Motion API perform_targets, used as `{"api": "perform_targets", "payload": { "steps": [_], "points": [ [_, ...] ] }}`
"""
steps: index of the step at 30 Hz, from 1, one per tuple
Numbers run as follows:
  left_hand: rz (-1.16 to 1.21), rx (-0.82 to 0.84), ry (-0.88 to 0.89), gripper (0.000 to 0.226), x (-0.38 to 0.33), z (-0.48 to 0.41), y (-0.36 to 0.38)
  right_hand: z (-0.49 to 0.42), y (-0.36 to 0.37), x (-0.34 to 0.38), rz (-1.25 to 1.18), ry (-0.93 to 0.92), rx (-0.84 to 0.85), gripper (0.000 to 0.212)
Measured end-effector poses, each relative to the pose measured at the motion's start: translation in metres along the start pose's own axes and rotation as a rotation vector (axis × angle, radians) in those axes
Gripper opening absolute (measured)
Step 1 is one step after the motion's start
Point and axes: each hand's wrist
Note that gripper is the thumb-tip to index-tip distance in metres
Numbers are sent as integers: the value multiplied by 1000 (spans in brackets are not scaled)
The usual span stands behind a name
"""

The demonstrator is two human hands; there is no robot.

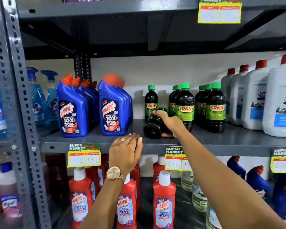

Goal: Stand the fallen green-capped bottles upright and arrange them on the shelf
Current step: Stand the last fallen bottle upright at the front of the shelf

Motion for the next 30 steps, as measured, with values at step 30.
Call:
{"api": "perform_targets", "payload": {
  "steps": [30],
  "points": [
    [44, 35, -53, 34, -4, 0, -3, -8, 2, -13, 286, -384, 78, 63]
  ]
}}
Point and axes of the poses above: each hand's wrist, its own z-axis away from the middle knuckle, its own y-axis out of the palm, x = y × z, and after that the axes turned 11 degrees about -z, right-handed
